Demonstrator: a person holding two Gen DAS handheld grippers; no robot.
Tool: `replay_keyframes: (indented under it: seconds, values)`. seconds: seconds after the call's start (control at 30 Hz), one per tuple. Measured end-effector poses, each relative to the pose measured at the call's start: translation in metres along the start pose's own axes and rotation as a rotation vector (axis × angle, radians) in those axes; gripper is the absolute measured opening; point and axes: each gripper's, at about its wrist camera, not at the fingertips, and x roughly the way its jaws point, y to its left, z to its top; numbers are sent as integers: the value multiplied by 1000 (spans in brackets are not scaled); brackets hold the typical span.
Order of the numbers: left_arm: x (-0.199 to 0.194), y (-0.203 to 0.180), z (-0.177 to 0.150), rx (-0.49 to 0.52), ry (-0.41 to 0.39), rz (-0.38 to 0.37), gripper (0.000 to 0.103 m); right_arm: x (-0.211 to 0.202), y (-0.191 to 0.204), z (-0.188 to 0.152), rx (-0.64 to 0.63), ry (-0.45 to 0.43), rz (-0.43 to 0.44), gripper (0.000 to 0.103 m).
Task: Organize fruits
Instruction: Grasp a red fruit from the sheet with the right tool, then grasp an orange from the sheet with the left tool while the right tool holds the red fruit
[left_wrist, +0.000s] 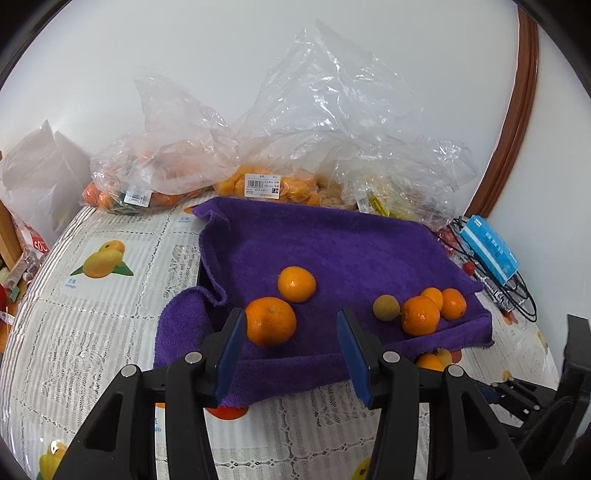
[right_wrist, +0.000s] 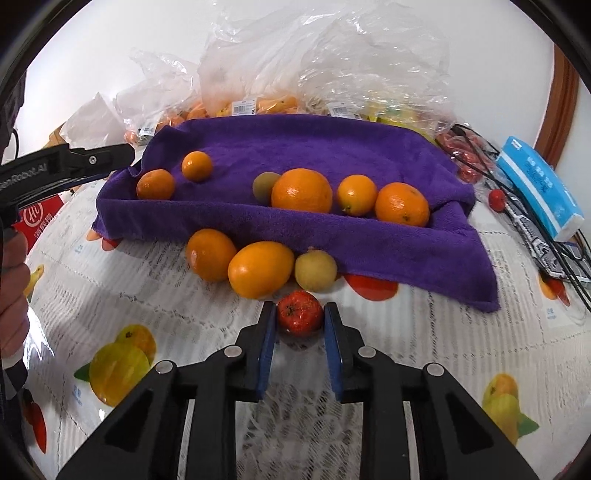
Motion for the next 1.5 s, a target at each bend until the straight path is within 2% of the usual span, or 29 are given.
replay_keyframes:
  seconds: [0.27, 0.4, 0.6, 0.8, 1.17, 1.33, 1.43, 1.5]
  values:
    - [-3, -13, -5, 40, -13, -27, 49, -13, -17, -16, 58, -13, 24, 26]
    - [-9, -25, -14, 85, -17, -74, 49, -17, -20, -18, 74, -29, 22, 26]
    - [-9, -45, -34, 130, 23, -150, 49, -28, -34, -24, 101, -66, 12, 26]
    - [8, -64, -45, 176, 77, -115, 49, -37, -51, -30, 124, -87, 12, 26]
    - [27, -82, -47, 185, 132, -123, 49, -34, -72, -26, 180, -100, 52, 26]
    - [32, -85, -46, 140, 138, -115, 49, -32, -76, -26, 196, -92, 55, 26]
    - [34, -81, -46, 126, 135, -80, 47, -30, -74, -26, 192, -82, 52, 26]
    - [36, -78, -45, 106, 150, -103, 44, -30, -76, -26, 197, -79, 48, 26]
